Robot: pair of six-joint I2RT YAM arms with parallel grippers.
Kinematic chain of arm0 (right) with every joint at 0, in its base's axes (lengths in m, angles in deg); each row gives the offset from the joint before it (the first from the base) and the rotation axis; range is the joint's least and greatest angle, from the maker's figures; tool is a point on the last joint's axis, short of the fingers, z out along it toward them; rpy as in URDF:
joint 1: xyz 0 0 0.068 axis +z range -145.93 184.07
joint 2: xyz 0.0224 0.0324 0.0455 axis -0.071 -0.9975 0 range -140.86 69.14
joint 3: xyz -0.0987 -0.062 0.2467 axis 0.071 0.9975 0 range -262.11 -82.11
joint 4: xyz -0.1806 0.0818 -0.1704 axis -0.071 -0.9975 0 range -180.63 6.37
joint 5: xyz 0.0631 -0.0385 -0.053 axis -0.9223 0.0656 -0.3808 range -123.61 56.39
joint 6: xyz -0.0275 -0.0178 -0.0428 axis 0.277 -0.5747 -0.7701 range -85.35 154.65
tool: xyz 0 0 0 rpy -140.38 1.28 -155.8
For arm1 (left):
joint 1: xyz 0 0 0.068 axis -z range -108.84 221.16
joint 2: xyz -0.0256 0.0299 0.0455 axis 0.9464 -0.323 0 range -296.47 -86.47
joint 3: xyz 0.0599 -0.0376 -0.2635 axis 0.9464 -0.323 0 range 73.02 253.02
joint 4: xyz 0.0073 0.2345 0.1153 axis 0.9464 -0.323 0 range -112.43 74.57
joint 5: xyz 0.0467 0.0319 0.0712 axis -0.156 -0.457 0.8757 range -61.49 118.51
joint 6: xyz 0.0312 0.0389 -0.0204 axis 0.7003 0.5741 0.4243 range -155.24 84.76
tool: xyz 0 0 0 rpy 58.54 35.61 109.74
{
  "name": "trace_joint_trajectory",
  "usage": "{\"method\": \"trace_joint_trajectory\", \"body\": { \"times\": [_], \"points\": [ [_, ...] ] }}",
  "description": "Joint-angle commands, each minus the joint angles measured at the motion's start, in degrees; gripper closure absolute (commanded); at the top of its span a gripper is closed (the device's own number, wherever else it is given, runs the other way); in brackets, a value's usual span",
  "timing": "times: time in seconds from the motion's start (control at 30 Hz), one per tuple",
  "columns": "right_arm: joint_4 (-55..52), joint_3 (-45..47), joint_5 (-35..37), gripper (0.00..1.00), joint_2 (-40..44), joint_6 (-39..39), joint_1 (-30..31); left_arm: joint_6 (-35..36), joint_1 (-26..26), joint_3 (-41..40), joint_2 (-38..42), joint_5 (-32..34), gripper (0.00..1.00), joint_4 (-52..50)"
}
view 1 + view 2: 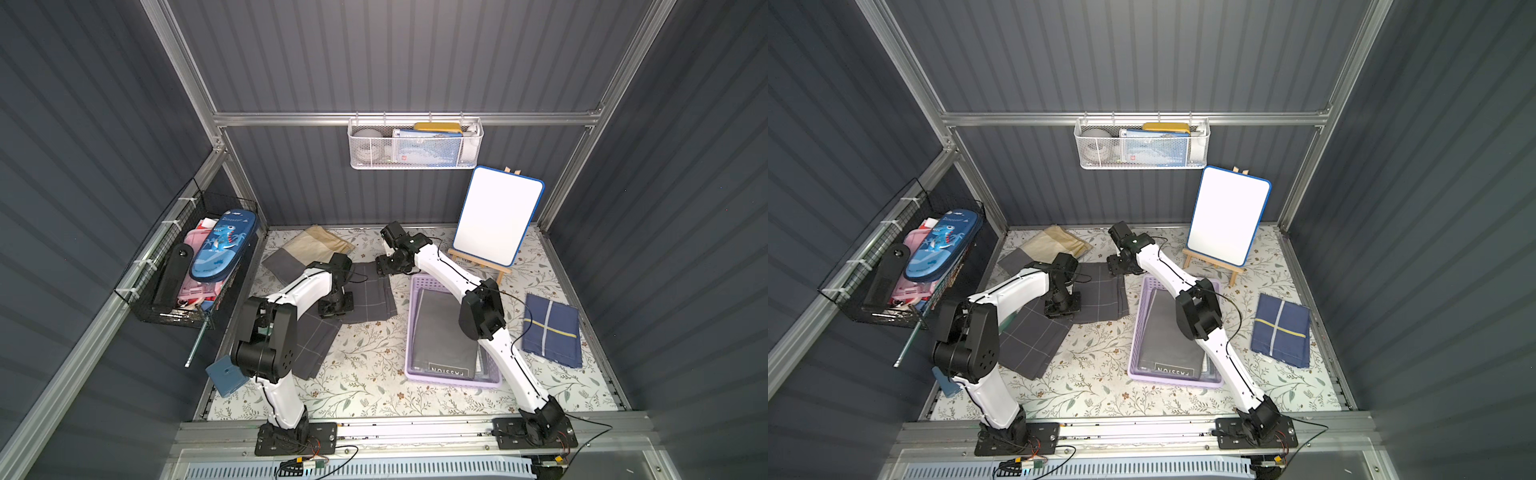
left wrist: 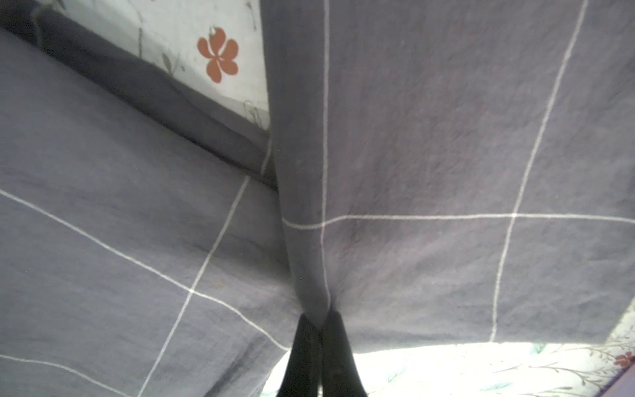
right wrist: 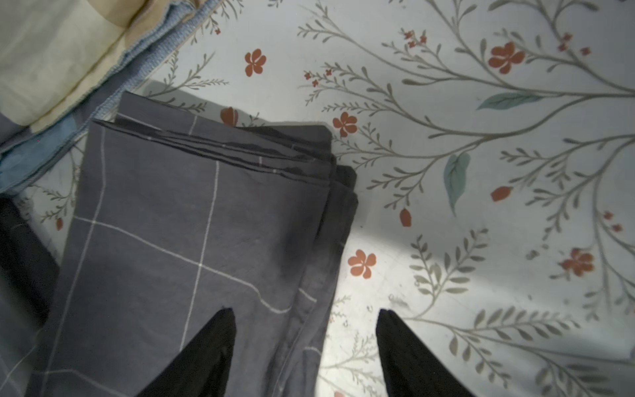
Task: Put the folded pillowcase in the basket
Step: Pick up the pillowcase from the center of the board, then place the pillowcase in the basket.
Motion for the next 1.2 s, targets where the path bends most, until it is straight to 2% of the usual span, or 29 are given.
{"method": "trace_joint_trajectory", "body": {
  "times": [0.0,0.17,0.3,0.4,0.5,0.7,0.87,1.07,1.17],
  "points": [
    [-0.40,-1.86,-0.57,0.28,-2.40,-0.84,0.22,-0.44,-0.07,-0.52,1.95,-0.73,0.99,-0.72],
    [-1.08,-5.54,-1.72,0.28,-5.70,-0.56,0.30,-0.38,-0.05,-1.49,2.65,-2.18,0.99,-0.31],
    [-0.87,-5.63,-2.58,0.34,-6.82,-0.45,0.34,-0.32,-0.05,-1.65,4.26,-1.73,0.97,-1.01],
    [-0.83,-5.60,-3.74,0.45,-7.40,-0.41,0.42,-0.33,-0.05,-1.36,5.20,-1.81,0.97,-1.35],
    [-0.57,-5.72,-4.45,0.61,-7.67,0.02,0.38,-0.36,-0.07,-1.13,5.33,-1.80,0.97,-1.61],
    [-0.60,-5.57,-5.44,0.99,-7.34,0.64,0.38,-0.32,-0.05,-1.85,4.62,-1.90,0.97,-0.94],
    [0.48,-1.90,-7.39,1.00,-3.34,1.69,1.07,-0.87,-0.07,-1.36,4.94,-1.91,0.98,-0.68],
    [6.91,11.94,-2.06,1.00,9.37,2.67,2.65,-1.50,-0.05,1.00,7.61,-1.01,1.00,-2.25],
    [8.62,15.81,-1.51,1.00,14.12,2.93,3.02,-1.37,-0.05,1.77,9.33,-1.25,1.00,-3.40]
  ]
}}
